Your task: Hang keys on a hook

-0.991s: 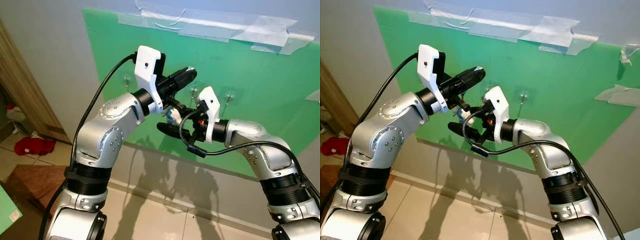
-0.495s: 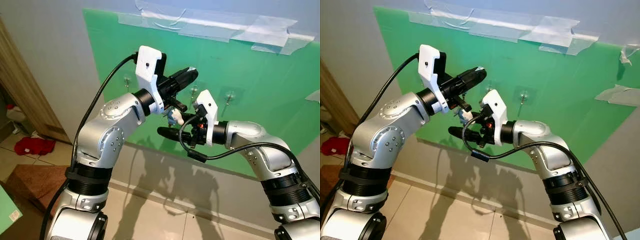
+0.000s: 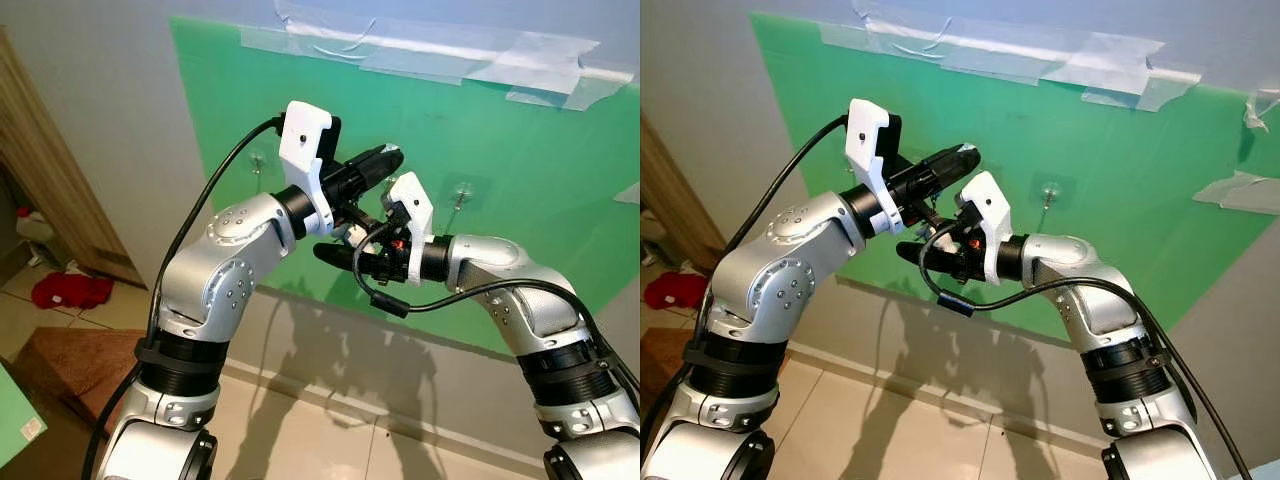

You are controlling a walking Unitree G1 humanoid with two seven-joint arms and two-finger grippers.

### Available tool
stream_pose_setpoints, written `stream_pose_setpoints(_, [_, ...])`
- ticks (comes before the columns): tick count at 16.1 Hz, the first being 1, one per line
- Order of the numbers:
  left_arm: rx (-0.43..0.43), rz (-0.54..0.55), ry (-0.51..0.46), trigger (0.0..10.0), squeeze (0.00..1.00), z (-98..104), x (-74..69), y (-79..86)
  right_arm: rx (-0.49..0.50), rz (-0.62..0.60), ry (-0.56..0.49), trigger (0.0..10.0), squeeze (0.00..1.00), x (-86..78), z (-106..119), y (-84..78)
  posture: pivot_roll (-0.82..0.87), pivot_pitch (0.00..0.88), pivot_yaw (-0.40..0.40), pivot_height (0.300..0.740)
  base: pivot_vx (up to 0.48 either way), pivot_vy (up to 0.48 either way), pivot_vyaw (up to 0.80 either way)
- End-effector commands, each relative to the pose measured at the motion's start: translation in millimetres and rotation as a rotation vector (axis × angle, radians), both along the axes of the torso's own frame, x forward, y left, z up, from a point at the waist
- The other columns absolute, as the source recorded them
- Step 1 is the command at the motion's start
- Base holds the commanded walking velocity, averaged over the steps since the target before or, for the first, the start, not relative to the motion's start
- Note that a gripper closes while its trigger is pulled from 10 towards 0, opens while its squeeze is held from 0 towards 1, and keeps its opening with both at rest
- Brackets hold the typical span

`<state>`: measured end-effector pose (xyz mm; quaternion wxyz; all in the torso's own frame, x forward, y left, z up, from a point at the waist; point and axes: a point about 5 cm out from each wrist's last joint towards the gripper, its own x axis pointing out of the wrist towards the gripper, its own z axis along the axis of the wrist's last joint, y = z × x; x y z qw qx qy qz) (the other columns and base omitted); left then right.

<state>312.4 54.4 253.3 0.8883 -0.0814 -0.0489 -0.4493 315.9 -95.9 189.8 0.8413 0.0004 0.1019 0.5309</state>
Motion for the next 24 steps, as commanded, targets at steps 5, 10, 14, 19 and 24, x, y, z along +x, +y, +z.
stream_pose_setpoints(5, [0.013, -0.018, -0.022, 0.0, 0.0, 3.2, -2.8, -1.6, 0.013, -0.028, -0.031, 0.0, 0.0, 4.4, 8.2, -2.4, -0.03, 0.0, 0.011, 0.74, 0.0, 0.0, 0.0])
stream_pose_setpoints(10, [0.04, -0.007, -0.035, 0.0, 0.0, 2.0, -1.7, -1.8, 0.018, -0.014, -0.051, 0.0, 0.0, 4.8, 14.7, 0.9, -0.03, 0.0, 0.005, 0.74, 0.0, 0.0, 0.0])
stream_pose_setpoints(14, [0.062, 0.009, -0.051, 0.0, 0.0, 1.9, 0.0, -0.1, 0.025, -0.019, -0.056, 0.0, 0.0, 5.6, 16.5, 0.4, -0.03, 0.0, 0.004, 0.74, 0.0, 0.0, 0.0])
stream_pose_setpoints(19, [0.067, 0.031, -0.055, 0.0, 0.0, 2.5, 2.3, 1.9, 0.037, -0.017, -0.051, 0.0, 0.0, 4.4, 15.4, 0.6, -0.03, 0.0, 0.005, 0.74, 0.0, 0.0, 0.0])
stream_pose_setpoints(24, [0.073, 0.127, -0.069, 10.0, 1.0, 4.9, 10.4, 10.4, 0.035, -0.013, -0.049, 0.0, 0.0, 3.9, 14.6, 0.6, -0.03, 0.0, 0.002, 0.74, 0.0, 0.0, 0.0])
